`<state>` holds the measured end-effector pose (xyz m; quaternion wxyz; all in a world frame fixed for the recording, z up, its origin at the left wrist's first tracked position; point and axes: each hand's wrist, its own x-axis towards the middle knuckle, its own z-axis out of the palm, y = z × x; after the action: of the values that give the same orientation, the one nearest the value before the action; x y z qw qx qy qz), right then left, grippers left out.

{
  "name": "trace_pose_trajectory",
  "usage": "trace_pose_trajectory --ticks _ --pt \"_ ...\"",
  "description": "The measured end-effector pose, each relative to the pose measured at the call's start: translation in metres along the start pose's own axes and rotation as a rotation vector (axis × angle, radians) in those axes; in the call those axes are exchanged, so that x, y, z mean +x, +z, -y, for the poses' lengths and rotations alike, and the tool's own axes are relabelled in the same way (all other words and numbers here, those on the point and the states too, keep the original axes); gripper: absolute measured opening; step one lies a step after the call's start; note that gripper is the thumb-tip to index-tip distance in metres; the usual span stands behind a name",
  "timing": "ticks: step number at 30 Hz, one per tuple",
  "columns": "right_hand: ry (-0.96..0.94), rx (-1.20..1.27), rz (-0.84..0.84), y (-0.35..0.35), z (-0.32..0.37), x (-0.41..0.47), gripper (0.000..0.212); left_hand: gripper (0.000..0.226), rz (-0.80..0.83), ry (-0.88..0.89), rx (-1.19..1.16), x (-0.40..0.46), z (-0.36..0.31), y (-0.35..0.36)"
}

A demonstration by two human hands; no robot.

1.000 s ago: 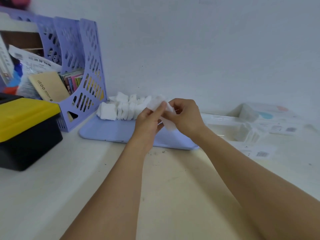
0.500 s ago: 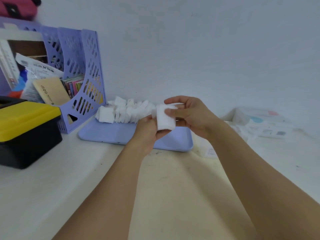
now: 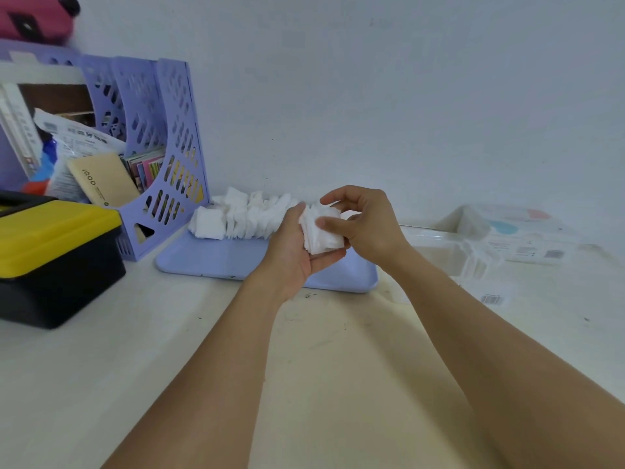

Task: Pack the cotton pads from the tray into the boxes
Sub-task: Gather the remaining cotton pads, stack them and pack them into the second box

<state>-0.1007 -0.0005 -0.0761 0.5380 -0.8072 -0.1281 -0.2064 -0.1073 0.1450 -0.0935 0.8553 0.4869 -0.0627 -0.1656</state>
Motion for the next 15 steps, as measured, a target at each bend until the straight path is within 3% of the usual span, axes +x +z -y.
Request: trace_pose_trajectory --ticks 2,5,7,10,13,15 --pt "-0.050 -0.097 0.003 0.003 -0.005 -0.001 0.024 0.042 0.013 -0.003 0.070 -0.001 0.002 0.001" --pt "-0.061 -0.164 0.044 -0.001 -0.003 -0.002 0.047 0.038 -0.013 -0.038 0.093 -0.001 0.001 0.001" --pt "0.013 -0.087 0.181 -0.003 0.003 -0.004 0.066 0.035 -0.032 -0.072 0.096 -0.001 -0.005 -0.001" --pt "-0.015 -0.333 0.468 0.005 0.007 -0.009 0.092 0.033 0.048 -0.151 0.285 -0.005 -0.014 -0.009" --pt "-0.029 -0.358 0.492 0.025 0.002 -0.011 0.088 0.026 0.146 -0.194 0.509 -0.013 -0.017 -0.019" --pt "-0.016 -0.301 0.544 0.033 0.000 -0.012 0.088 0.027 0.148 -0.157 0.484 -0.016 -0.015 -0.028"
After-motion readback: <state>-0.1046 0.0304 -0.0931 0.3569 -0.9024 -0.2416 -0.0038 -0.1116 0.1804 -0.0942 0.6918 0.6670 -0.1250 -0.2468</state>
